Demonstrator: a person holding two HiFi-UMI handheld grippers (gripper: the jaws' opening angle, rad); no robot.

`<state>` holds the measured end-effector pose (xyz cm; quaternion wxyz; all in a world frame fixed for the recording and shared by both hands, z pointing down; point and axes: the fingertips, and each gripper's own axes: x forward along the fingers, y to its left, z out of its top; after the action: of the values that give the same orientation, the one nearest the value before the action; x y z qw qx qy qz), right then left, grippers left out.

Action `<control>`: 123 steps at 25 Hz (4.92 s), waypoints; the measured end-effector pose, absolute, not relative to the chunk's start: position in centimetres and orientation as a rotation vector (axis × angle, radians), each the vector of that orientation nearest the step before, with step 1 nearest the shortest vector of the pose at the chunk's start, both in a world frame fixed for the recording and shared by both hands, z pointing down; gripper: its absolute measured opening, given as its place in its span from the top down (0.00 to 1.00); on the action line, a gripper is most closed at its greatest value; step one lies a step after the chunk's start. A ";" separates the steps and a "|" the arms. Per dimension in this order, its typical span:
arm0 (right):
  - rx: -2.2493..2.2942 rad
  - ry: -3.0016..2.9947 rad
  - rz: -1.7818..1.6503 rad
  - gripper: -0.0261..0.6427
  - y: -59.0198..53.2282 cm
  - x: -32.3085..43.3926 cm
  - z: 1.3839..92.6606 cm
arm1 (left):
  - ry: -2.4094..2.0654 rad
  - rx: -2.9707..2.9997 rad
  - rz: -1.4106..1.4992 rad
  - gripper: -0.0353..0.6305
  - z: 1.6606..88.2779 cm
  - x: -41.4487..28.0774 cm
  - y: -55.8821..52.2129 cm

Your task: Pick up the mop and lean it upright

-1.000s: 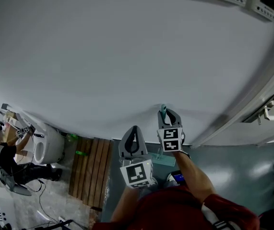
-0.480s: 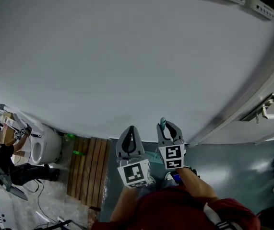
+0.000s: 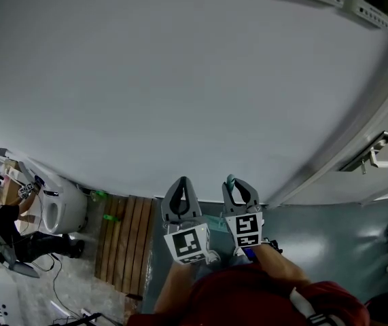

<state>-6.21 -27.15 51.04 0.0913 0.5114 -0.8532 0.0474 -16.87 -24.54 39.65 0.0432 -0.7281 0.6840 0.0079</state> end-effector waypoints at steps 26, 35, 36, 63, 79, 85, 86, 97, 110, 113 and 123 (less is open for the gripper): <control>1.455 -2.715 -0.016 0.81 -24.7 -4.7 37.0 | 2.077 -2.245 0.107 0.93 36.7 -16.5 -24.4; 1.492 -2.702 0.057 0.81 -25.6 -3.8 37.9 | 2.119 -2.205 0.061 0.93 36.4 -17.1 -24.8; 1.491 -2.703 0.060 0.81 -25.6 -3.8 37.9 | 2.124 -2.202 0.059 0.93 36.5 -17.1 -24.9; 1.525 -2.588 0.097 0.81 -26.4 -2.7 42.0 | 2.110 -2.238 0.049 0.93 37.8 -16.7 -25.3; 1.477 -2.480 0.207 0.80 -26.7 -3.0 51.1 | 2.096 -2.256 0.017 0.93 39.1 -16.3 -25.2; 1.491 -2.484 0.185 0.80 -27.0 -3.1 51.1 | 2.088 -2.257 0.044 0.93 38.9 -15.9 -25.3; 1.497 -2.483 0.183 0.80 -27.0 -3.1 51.1 | 2.087 -2.256 0.041 0.93 38.9 -15.9 -25.3; 1.578 -2.446 0.129 0.80 -31.0 -3.7 51.7 | 2.085 -2.230 -0.010 0.93 39.2 -16.3 -25.1; 1.690 -2.352 0.145 0.80 -37.0 -3.9 52.7 | 2.119 -2.224 -0.047 0.93 40.4 -16.7 -24.4; 1.707 -2.346 0.142 0.79 -37.0 -4.0 52.8 | 2.118 -2.224 -0.045 0.93 40.4 -16.8 -24.3; 1.676 -2.354 0.122 0.76 -36.7 -3.5 52.6 | 2.112 -2.236 -0.038 0.93 40.4 -16.3 -24.2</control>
<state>-3.51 -36.69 52.61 0.1241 0.5750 -0.8076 0.0420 -16.33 -24.24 40.39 0.0326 -0.7266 0.6862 -0.0124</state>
